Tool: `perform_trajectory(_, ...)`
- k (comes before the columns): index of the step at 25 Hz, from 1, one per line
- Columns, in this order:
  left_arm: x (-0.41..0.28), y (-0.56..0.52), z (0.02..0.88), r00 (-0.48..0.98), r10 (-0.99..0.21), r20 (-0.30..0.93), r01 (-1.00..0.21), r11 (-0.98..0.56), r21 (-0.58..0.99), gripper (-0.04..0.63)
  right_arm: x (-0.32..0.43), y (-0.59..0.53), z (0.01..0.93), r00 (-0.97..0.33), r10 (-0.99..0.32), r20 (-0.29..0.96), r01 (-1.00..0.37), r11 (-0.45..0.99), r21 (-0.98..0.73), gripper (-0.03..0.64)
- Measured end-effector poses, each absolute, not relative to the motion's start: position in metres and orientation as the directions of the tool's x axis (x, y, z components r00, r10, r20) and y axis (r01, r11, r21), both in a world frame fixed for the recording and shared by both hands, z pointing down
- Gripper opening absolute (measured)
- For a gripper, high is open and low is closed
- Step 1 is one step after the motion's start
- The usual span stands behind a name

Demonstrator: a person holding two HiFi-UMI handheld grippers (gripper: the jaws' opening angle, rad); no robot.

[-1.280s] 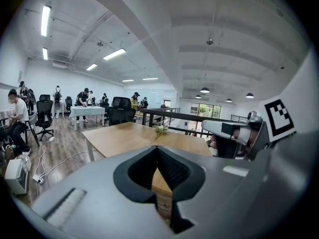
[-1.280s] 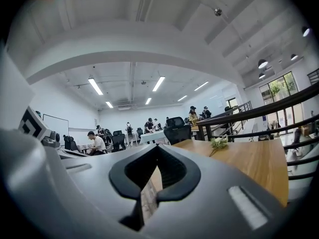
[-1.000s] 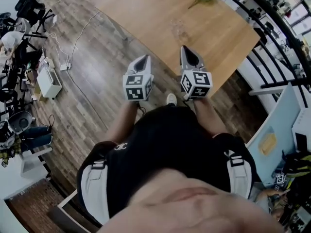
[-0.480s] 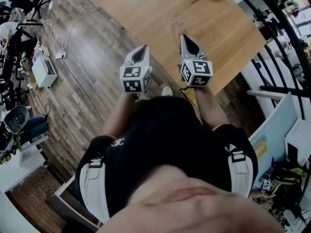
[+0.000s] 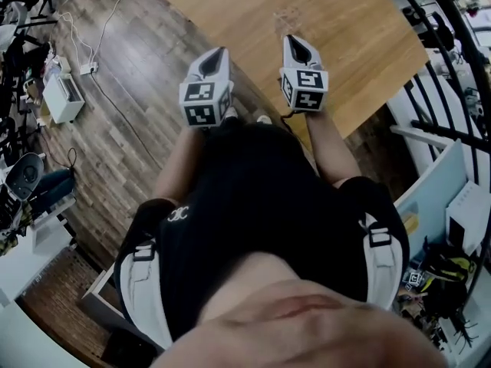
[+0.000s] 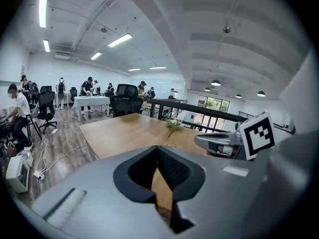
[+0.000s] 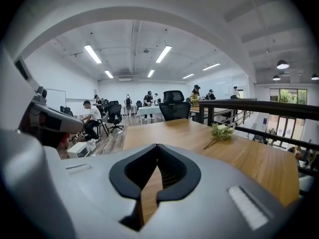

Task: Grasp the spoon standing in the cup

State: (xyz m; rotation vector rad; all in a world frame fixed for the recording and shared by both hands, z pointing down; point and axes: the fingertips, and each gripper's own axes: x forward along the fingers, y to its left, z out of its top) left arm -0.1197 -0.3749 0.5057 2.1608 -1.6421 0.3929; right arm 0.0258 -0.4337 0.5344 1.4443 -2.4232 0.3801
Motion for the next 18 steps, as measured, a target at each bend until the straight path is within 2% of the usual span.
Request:
perform_trajectory(7,-0.143,-0.383,0.509,0.250,-0.853,0.459,-0.968,-0.215,0.128,0.011,0.006,-0.462,0.571,-0.405,-0.787,0.465,-0.877,0.478,0.046,0.002)
perform_trajectory(10,-0.157,-0.386,0.510,0.234,-0.860,0.454,-0.972,-0.195,0.134,0.011,-0.002,-0.474,0.582,-0.374,-0.785,0.494,-0.875,0.475,0.093,0.038)
perform_trajectory(18,-0.187,-0.394,0.514,0.206,-0.868,0.453,-0.975,-0.144,0.168,0.011,-0.015,-0.514,0.609,-0.277,-0.779,0.562,-0.885,0.434,0.166,0.046)
